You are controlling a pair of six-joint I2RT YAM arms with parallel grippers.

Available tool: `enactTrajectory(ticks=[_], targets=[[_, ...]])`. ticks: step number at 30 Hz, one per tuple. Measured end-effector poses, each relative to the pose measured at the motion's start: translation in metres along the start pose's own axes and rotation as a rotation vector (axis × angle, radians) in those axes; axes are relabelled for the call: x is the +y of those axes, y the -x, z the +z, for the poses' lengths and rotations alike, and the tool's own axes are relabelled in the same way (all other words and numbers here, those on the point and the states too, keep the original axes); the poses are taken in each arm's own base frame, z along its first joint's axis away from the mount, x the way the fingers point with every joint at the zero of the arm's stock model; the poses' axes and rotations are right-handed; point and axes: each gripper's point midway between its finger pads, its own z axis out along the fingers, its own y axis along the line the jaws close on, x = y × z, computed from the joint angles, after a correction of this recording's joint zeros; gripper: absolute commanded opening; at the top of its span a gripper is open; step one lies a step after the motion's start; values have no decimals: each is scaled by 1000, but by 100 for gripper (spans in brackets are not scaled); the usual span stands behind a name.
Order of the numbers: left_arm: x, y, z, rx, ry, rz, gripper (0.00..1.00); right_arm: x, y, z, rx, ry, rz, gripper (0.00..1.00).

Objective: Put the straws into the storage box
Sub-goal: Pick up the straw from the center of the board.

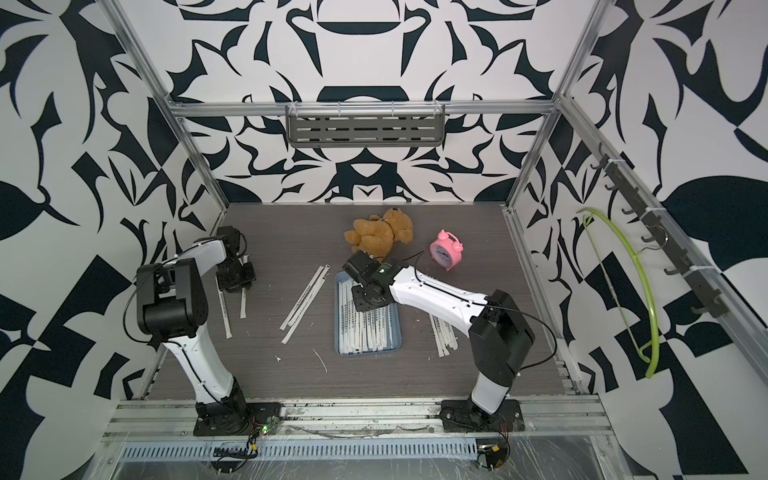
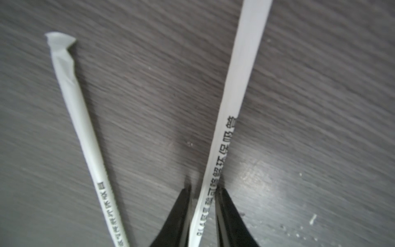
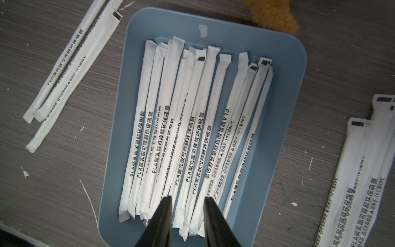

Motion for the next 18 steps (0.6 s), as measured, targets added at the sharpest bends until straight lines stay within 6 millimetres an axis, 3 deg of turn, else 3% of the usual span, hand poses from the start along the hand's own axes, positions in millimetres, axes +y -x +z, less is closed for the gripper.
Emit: enactTrajectory(ticks=[12, 15, 18], targets=[[-4, -8, -3, 1, -6, 19, 8, -2, 2, -1, -9, -12, 1, 31], [-10, -15, -20, -16, -25, 32, 7, -2, 2, -1, -9, -14, 2, 30], [-23, -17, -56, -93, -79, 41, 6, -3, 1, 1, -8, -13, 12, 30]])
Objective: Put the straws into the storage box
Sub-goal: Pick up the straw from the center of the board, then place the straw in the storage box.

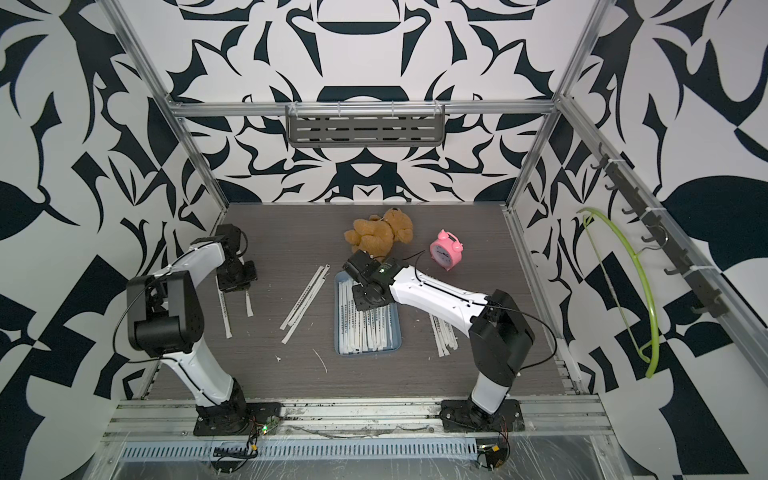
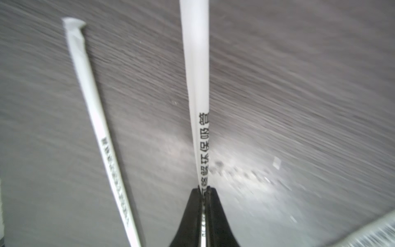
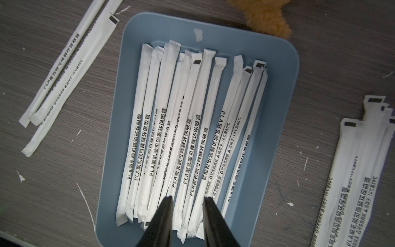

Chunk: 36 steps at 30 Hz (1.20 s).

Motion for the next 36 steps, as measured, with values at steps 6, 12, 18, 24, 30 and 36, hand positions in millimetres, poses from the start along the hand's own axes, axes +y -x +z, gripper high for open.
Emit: enactTrajectory(ticks=[6, 12, 18, 24, 30, 36], targets=[[-81, -28, -89, -168, -188, 89, 4, -12, -6, 8, 27, -7, 49, 29], [-178, -133, -106, -108, -459, 153, 0, -45, 4, 3, 8, -24, 152, 28], [-232, -201, -68, 18, -457, 191, 0, -55, 12, 2, -4, -21, 191, 28], [-251, -202, -42, 19, -420, 165, 0, -51, 9, 3, 7, -6, 193, 28], [-251, -209, -14, 62, -354, 172, 0, -52, 3, 6, 24, -8, 208, 28], [-248, -208, -15, 60, -319, 197, 2, -50, 3, 9, 30, -2, 211, 27]])
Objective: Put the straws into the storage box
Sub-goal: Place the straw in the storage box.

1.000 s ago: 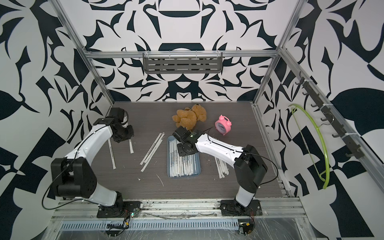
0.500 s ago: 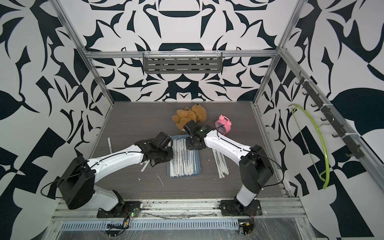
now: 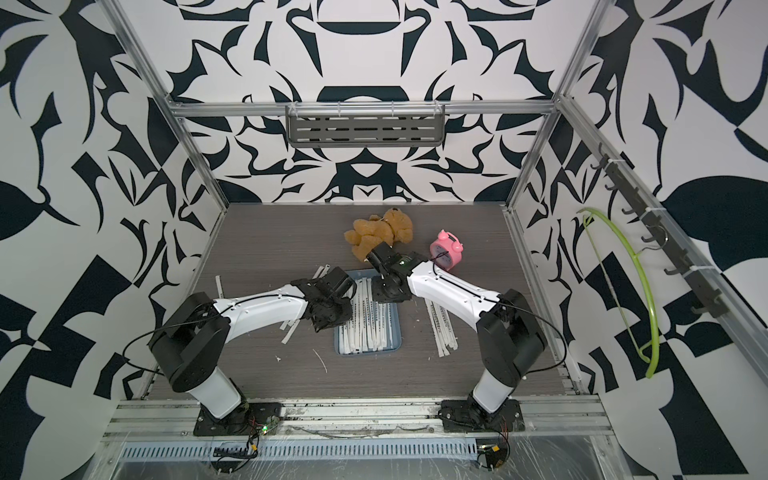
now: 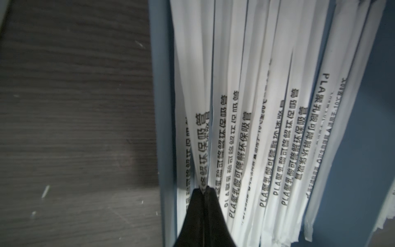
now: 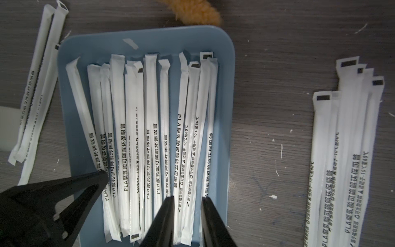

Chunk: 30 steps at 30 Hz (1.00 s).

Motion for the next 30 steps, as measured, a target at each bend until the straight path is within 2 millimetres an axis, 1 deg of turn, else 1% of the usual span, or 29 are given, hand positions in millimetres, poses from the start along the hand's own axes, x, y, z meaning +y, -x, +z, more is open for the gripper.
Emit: enactTrajectory(ticks=[4, 7, 10, 13, 17, 22, 26, 28, 30], targets=[[0, 1, -2, -1, 7, 18, 4, 2, -4, 9, 20, -6, -7, 27], [4, -2, 2, 16, 29, 34, 5, 3, -6, 13, 31, -8, -11, 27], [7, -3, 6, 31, 50, 49, 8, 3, -7, 13, 31, -8, -11, 27], [8, -4, 7, 37, 62, 64, 11, 3, -7, 13, 31, -8, -12, 27], [8, -3, 6, 37, 63, 71, 18, 3, -7, 13, 31, -8, -12, 27], [11, -5, 4, 44, 78, 72, 20, 4, -7, 13, 31, -7, -13, 27], [9, -2, 0, 38, 82, 72, 21, 4, -7, 13, 31, -7, -13, 27], [7, 1, -6, 28, 78, 73, 22, 4, -6, 12, 30, -5, -14, 27], [3, 5, -17, 10, 68, 75, 23, 5, -5, 11, 28, -2, -20, 26]])
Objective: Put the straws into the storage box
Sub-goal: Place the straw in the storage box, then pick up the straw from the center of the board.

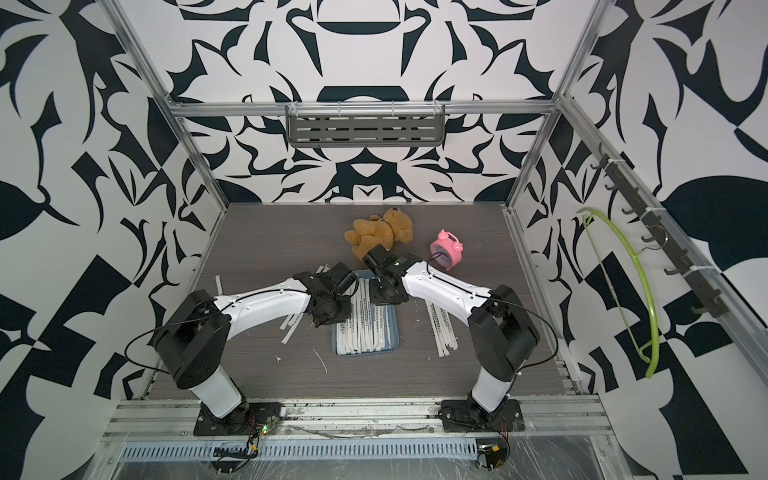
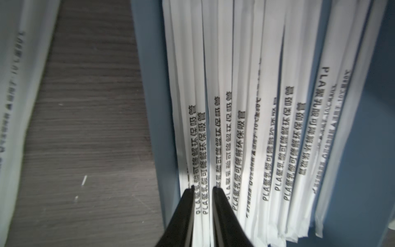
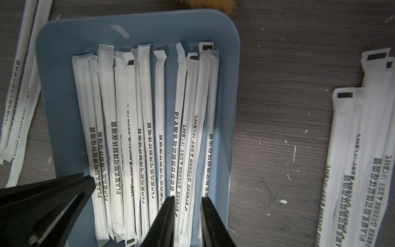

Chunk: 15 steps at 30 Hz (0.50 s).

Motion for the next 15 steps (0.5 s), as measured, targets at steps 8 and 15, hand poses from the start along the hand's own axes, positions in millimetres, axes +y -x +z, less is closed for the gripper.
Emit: enactTrajectory(ticks=[8, 15], targets=[[-17, 35, -77, -173, -92, 70, 49, -37, 11, -28, -4, 26, 33, 25], [78, 72, -130, -356, -1, -52, 75, -124, -31, -50, 66, -116, 109, 24]])
